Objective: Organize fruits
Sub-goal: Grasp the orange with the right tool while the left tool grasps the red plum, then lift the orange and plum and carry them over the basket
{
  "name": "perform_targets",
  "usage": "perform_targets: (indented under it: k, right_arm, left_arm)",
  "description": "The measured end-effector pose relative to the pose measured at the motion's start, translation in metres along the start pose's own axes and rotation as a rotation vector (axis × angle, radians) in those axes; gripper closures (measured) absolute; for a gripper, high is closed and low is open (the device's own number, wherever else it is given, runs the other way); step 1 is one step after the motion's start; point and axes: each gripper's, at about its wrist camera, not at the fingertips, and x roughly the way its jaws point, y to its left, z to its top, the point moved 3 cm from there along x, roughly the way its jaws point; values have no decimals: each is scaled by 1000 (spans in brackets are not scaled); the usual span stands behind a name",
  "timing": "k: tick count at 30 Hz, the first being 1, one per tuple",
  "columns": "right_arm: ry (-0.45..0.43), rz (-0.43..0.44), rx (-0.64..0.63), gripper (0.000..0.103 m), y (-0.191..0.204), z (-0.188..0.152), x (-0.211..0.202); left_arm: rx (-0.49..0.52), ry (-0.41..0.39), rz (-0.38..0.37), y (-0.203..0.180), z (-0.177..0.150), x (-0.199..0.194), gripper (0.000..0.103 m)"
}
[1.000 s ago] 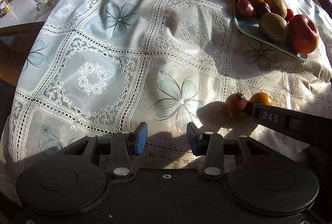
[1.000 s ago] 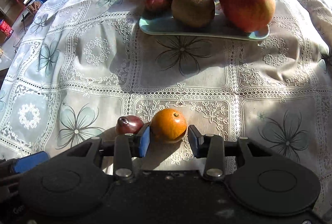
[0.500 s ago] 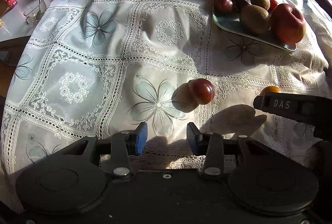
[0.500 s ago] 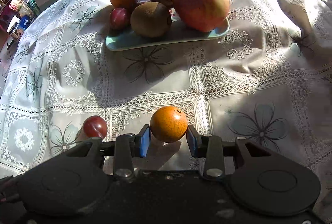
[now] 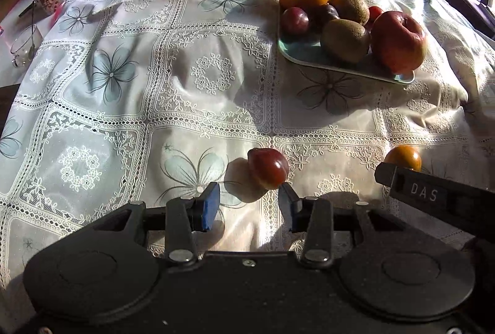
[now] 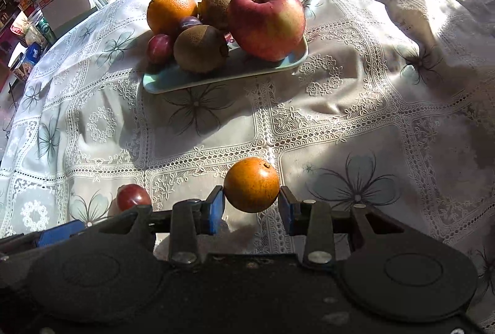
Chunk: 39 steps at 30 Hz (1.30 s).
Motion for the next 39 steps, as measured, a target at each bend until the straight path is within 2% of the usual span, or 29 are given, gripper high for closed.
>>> perform_targets:
  k: [3, 9, 14, 15, 20, 22, 24, 25, 28, 33, 39]
  right_arm:
    - [1, 7, 22, 64, -4, 1, 2]
    - [-2, 13, 34, 64, -6, 1, 4]
    - [-20, 0, 14, 64, -3, 1, 3]
    - [-24, -2, 12, 64, -3, 1, 3]
    - [-35, -6, -2, 64, -1, 1, 2]
    - [-41, -4, -1, 64, -2, 1, 0]
    - [-46, -1, 0, 64, -2, 1, -1]
    - [-48, 0, -1, 64, -2, 2, -3]
    - [-59, 2, 17, 64, -4, 3, -10]
    - [-86, -3, -4, 64, -2, -5, -43]
    - [-151, 70, -43, 64, -3, -25, -113]
  left_arm:
    - [4, -26, -7, -2, 3, 2, 53]
    - [8, -25, -28, -11, 6, 14, 53]
    - [-5, 14, 39, -13, 13, 28, 52]
    - [-12, 21, 51, -13, 15, 31, 49]
    - [-21, 64, 33, -16, 20, 46, 44]
    - [-24, 86, 46, -18, 20, 53, 45]
    - [-15, 98, 62, -20, 20, 59, 54]
    - [-14, 83, 59, -20, 20, 57, 59]
    - [-41, 82, 60, -16, 20, 49, 59]
    - [-95, 103, 15, -8, 15, 15, 59]
    - [-65, -5, 0, -9, 7, -62, 59]
